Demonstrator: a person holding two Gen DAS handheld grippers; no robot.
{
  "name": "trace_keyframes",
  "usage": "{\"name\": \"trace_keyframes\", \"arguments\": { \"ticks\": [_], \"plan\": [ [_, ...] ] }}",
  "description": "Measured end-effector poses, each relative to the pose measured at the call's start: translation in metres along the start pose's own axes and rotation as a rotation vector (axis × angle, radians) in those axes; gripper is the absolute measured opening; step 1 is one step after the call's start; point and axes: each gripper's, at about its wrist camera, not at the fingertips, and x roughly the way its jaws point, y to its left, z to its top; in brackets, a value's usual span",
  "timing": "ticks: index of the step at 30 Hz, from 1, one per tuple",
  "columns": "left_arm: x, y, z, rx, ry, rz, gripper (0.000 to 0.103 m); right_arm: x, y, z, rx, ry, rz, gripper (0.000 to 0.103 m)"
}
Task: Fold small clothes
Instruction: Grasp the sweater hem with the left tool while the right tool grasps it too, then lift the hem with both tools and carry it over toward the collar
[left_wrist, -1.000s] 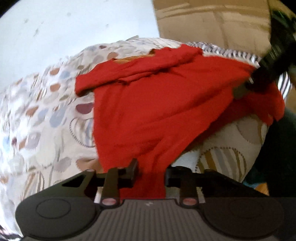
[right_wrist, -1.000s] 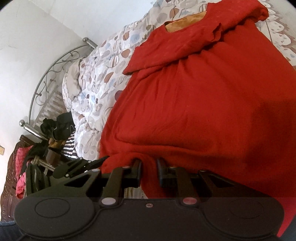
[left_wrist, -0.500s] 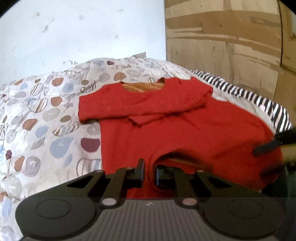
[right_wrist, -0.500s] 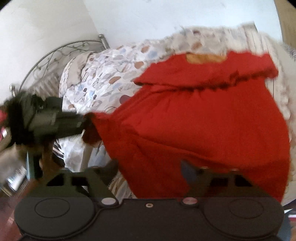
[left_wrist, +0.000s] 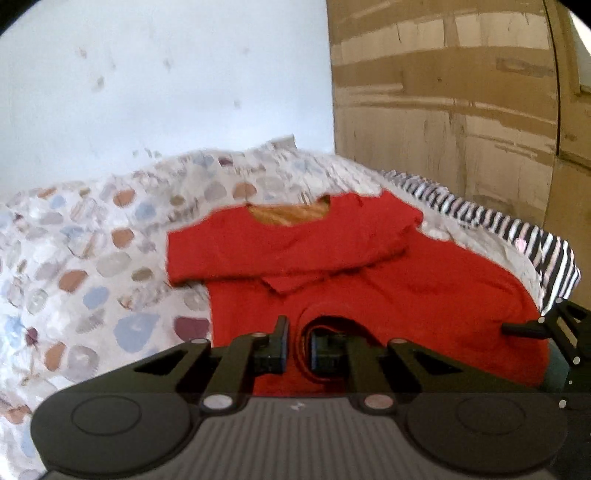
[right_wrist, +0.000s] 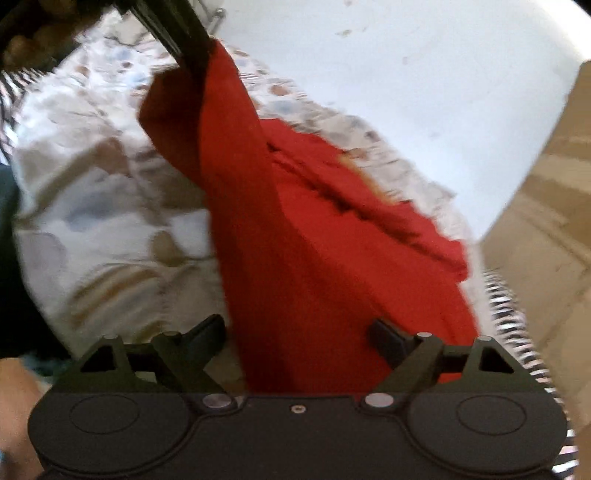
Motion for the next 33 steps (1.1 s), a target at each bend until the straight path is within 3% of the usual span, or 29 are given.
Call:
{"name": "trace_keyframes", "arguments": {
  "ticks": [3,6,9,10,12,14,21,27,33],
  "plan": [
    [-0.017,-0.001,-0.005,-0.005,-0.053,0.036,0.011,-0.003,0.005,-0.004,-0.058,-0.012,-0.129,0.087],
    [-0.031,0.000,-0.013,-0.021,-0.081,0.041,0.011,-0.014,0.003,-0.016,-0.140,-0.041,-0.244,0.077],
    [-0.043,-0.007,-0.023,0.005,-0.113,0.060,0.011,-0.026,-0.006,-0.029,-0.197,-0.072,-0.296,0.052],
    [-0.046,-0.011,-0.025,0.021,-0.124,0.067,0.011,-0.032,-0.013,-0.033,-0.200,-0.076,-0.297,0.038],
    [-0.053,-0.018,-0.027,0.044,-0.143,0.076,0.011,-0.039,-0.024,-0.035,-0.190,-0.085,-0.279,0.029],
    [-0.060,-0.024,-0.026,0.062,-0.160,0.075,0.010,-0.046,-0.034,-0.033,-0.164,-0.093,-0.263,0.007],
    [-0.099,-0.041,-0.019,0.096,-0.312,0.129,0.008,-0.078,-0.060,-0.008,-0.150,-0.193,-0.293,0.006],
    [-0.126,-0.050,-0.015,0.076,-0.355,0.147,0.008,-0.116,-0.077,0.005,-0.178,-0.286,-0.303,0.005],
    [-0.182,-0.080,-0.021,0.169,-0.420,0.152,0.008,-0.175,-0.097,0.007,-0.198,-0.329,-0.296,0.005]
  ]
}}
